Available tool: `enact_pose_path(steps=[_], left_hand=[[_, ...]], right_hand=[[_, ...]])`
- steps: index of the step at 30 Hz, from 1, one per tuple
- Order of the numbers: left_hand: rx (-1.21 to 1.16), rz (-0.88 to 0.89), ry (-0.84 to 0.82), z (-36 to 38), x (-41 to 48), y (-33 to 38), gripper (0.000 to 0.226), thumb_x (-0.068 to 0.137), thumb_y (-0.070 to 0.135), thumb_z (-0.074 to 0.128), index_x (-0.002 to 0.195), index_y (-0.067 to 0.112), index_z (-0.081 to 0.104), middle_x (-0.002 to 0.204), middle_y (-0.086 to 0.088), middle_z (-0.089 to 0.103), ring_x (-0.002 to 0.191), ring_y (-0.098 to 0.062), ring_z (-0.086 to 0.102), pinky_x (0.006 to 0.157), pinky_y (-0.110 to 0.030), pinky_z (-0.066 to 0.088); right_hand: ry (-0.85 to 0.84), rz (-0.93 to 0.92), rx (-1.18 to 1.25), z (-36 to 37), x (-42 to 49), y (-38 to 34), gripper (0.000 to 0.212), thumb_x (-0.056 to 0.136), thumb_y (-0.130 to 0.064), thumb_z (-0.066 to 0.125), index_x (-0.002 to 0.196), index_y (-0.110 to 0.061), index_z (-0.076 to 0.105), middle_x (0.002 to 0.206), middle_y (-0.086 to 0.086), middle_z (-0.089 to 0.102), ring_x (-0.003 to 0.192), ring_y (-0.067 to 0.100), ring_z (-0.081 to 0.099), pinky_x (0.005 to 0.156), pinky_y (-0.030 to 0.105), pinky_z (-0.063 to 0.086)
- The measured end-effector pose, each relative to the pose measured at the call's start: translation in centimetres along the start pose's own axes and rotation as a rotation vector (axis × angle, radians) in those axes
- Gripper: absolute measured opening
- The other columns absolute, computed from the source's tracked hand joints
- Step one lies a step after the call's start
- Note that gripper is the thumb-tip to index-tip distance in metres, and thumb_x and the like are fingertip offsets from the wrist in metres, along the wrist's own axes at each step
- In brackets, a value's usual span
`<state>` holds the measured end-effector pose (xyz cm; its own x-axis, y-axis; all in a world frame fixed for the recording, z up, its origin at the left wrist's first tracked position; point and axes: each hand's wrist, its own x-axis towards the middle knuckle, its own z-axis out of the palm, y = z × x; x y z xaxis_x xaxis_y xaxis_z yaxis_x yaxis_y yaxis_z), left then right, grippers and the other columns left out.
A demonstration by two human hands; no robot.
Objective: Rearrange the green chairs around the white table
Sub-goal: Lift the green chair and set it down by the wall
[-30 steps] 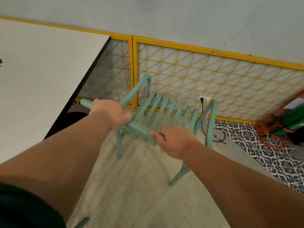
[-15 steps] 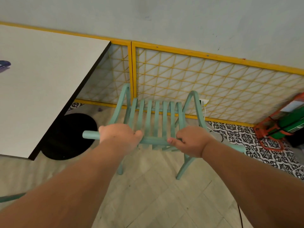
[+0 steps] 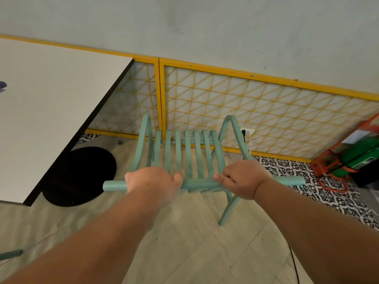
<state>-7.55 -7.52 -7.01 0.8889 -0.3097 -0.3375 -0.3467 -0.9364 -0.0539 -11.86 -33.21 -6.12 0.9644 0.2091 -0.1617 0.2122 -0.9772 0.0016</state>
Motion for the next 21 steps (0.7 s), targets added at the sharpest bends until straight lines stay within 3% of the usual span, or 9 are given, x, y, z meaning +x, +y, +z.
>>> enact_pose_path(steps=[2, 5, 7, 9, 12, 14, 16, 19, 21], left_hand=[[-0.016, 0.042, 0.058, 0.0, -0.3, -0.3, 0.079, 0.077, 0.058, -0.007, 0.127, 0.053, 0.053, 0.072, 0.001, 0.062, 0.061, -0.021, 0.057, 0.051, -0.035, 0.031], [-0.026, 0.016, 0.024, -0.1, -0.5, -0.2, 0.051, 0.095, 0.059, 0.01, 0.13, 0.052, 0.046, 0.073, -0.002, 0.062, 0.062, -0.024, 0.059, 0.054, -0.037, 0.046], [-0.025, -0.027, 0.011, -0.2, -0.2, 0.0, 0.075, 0.092, 0.069, 0.008, 0.094, 0.026, 0.068, 0.068, -0.003, 0.064, 0.061, -0.024, 0.059, 0.055, -0.036, 0.045], [-0.029, -0.028, 0.031, -0.2, 0.3, -0.2, 0.086, 0.086, 0.07, -0.003, 0.084, 0.022, 0.068, 0.069, -0.004, 0.063, 0.061, -0.023, 0.056, 0.051, -0.034, 0.037], [0.048, 0.171, -0.047, -0.8, 0.5, -1.1, 0.097, 0.068, 0.057, -0.015, 0.128, 0.036, 0.058, 0.08, -0.004, 0.058, 0.066, -0.024, 0.051, 0.052, -0.036, 0.036], [0.01, 0.271, -0.113, -1.5, 0.4, -1.9, 0.069, 0.09, 0.056, 0.001, 0.139, 0.04, 0.047, 0.094, -0.004, 0.061, 0.082, -0.027, 0.058, 0.068, -0.043, 0.048], [-0.145, 0.285, -0.219, -2.2, 0.3, -3.8, 0.058, 0.098, 0.07, 0.022, 0.13, 0.037, 0.057, 0.109, -0.001, 0.064, 0.097, -0.024, 0.058, 0.086, -0.042, 0.048], [-0.271, 0.184, -0.401, -2.9, -0.1, -8.3, 0.107, 0.056, 0.105, 0.027, 0.119, 0.029, 0.069, 0.105, 0.006, 0.06, 0.096, -0.016, 0.056, 0.088, -0.037, 0.045], [-0.311, 0.157, -0.419, -2.5, -0.3, -10.0, 0.113, 0.036, 0.111, 0.033, 0.103, 0.03, 0.074, 0.092, 0.008, 0.063, 0.086, -0.013, 0.059, 0.081, -0.034, 0.047]], right_hand=[[-0.012, 0.073, 0.005, -0.3, -0.4, -0.8, 0.085, 0.087, -0.078, -0.001, 0.065, -0.022, 0.059, 0.061, 0.001, 0.059, 0.055, 0.014, 0.056, 0.051, 0.033, 0.047], [-0.119, 0.276, -0.027, -0.9, -0.4, -3.4, 0.05, 0.102, -0.05, 0.027, 0.085, -0.018, 0.062, 0.073, 0.001, 0.061, 0.067, 0.021, 0.061, 0.061, 0.034, 0.05], [-0.142, 0.342, -0.049, -0.6, 0.4, -5.6, 0.029, 0.101, -0.028, 0.036, 0.091, -0.015, 0.061, 0.078, 0.003, 0.059, 0.071, 0.024, 0.06, 0.065, 0.036, 0.05], [-0.087, 0.325, 0.006, 0.1, 1.8, -7.7, 0.053, 0.1, -0.043, 0.025, 0.075, -0.015, 0.063, 0.071, 0.005, 0.061, 0.065, 0.023, 0.06, 0.059, 0.033, 0.044], [-0.094, 0.312, 0.039, 0.5, 3.8, -10.0, 0.071, 0.094, -0.061, 0.016, 0.068, -0.017, 0.064, 0.066, 0.006, 0.063, 0.06, 0.023, 0.058, 0.052, 0.032, 0.036], [-0.124, 0.309, 0.045, 0.4, 4.3, -9.9, 0.073, 0.085, -0.065, 0.01, 0.071, -0.019, 0.065, 0.067, 0.005, 0.062, 0.061, 0.023, 0.058, 0.051, 0.032, 0.035], [-0.12, 0.27, 0.045, 0.6, 4.3, -9.2, 0.077, 0.076, -0.065, 0.003, 0.071, -0.021, 0.065, 0.064, 0.002, 0.061, 0.057, 0.021, 0.058, 0.049, 0.03, 0.035], [-0.079, 0.303, 0.096, 0.7, 3.8, -9.0, 0.068, 0.084, -0.064, 0.016, 0.057, -0.02, 0.06, 0.052, -0.003, 0.052, 0.047, 0.018, 0.053, 0.046, 0.026, 0.034], [-0.063, 0.305, 0.089, 0.7, 3.9, -9.0, 0.066, 0.084, -0.064, 0.017, 0.056, -0.021, 0.058, 0.05, -0.003, 0.049, 0.044, 0.018, 0.05, 0.044, 0.025, 0.035]])
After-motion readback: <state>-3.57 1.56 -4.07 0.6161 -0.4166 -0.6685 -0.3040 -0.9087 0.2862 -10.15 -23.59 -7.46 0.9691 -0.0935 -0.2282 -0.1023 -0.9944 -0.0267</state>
